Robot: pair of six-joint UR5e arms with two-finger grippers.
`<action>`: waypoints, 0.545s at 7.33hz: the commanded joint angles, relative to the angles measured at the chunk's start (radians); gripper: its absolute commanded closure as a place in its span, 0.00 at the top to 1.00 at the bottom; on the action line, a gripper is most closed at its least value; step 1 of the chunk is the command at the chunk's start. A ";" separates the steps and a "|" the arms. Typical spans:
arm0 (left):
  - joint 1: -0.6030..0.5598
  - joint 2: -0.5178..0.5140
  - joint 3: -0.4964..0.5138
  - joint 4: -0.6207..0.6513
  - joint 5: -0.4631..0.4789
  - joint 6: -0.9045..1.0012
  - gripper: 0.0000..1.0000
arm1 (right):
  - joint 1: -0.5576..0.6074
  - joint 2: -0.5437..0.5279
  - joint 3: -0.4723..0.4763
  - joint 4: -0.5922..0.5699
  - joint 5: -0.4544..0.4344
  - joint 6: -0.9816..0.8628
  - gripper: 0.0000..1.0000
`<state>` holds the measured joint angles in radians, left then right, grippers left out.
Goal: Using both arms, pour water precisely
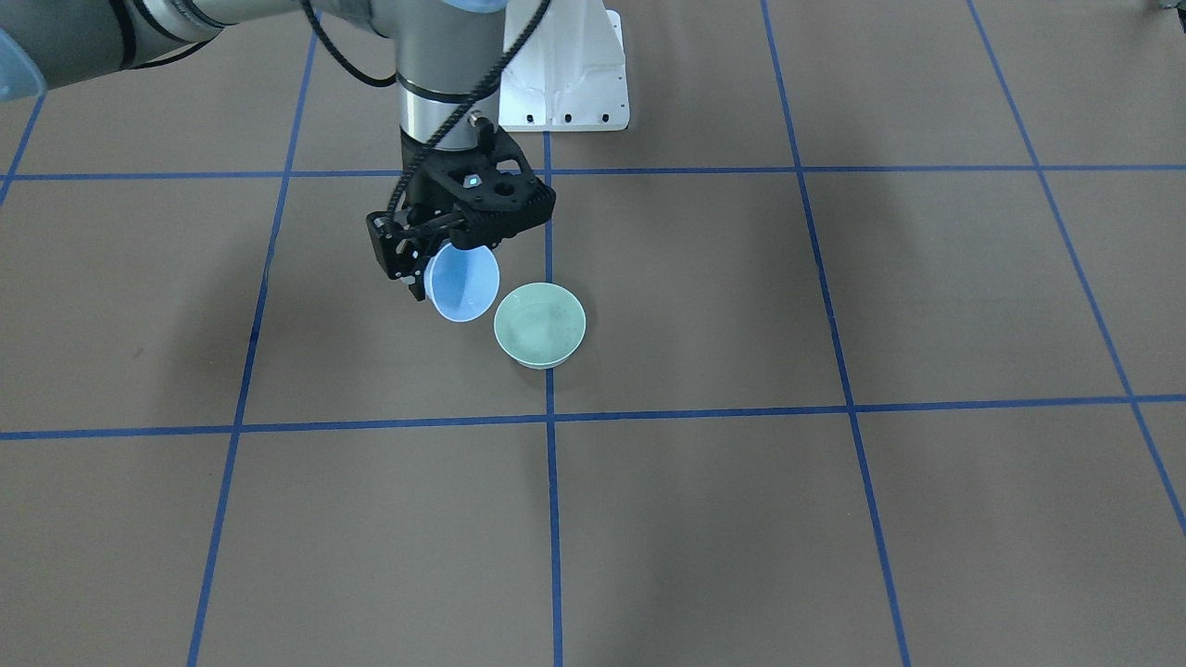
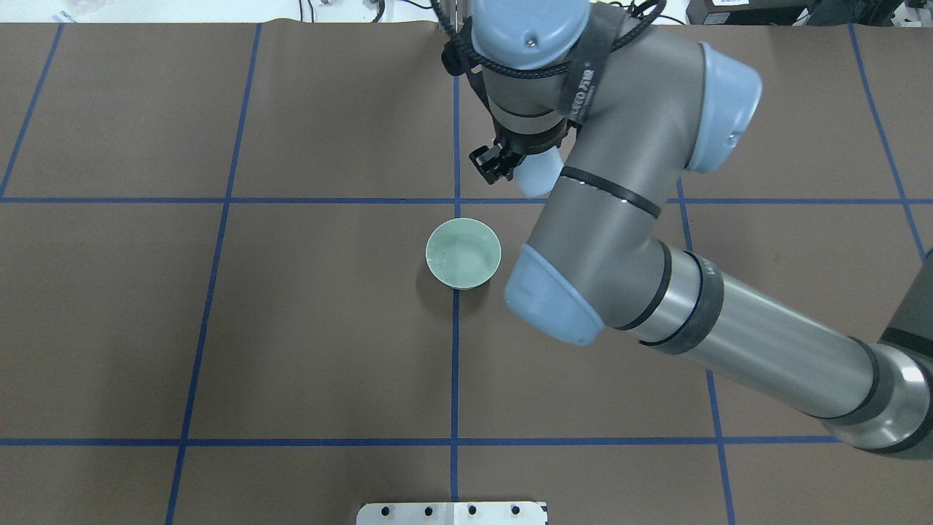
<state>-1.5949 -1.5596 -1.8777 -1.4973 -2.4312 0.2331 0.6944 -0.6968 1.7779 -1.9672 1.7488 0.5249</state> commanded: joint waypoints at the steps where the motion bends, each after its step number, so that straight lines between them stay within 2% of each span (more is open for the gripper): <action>1: 0.035 -0.005 0.002 -0.180 -0.022 -0.079 1.00 | 0.071 -0.134 0.031 0.220 0.017 0.113 0.00; 2: 0.141 -0.013 0.000 -0.277 -0.022 -0.127 1.00 | 0.082 -0.227 0.058 0.357 0.003 0.220 0.00; 3: 0.223 -0.036 0.002 -0.328 -0.020 -0.275 1.00 | 0.088 -0.319 0.089 0.470 -0.061 0.286 0.00; 4: 0.272 -0.054 0.000 -0.387 -0.010 -0.417 1.00 | 0.088 -0.389 0.113 0.523 -0.133 0.323 0.00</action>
<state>-1.4044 -1.5903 -1.8767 -1.8027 -2.4488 -0.0154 0.7767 -0.9823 1.8569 -1.5511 1.6954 0.7776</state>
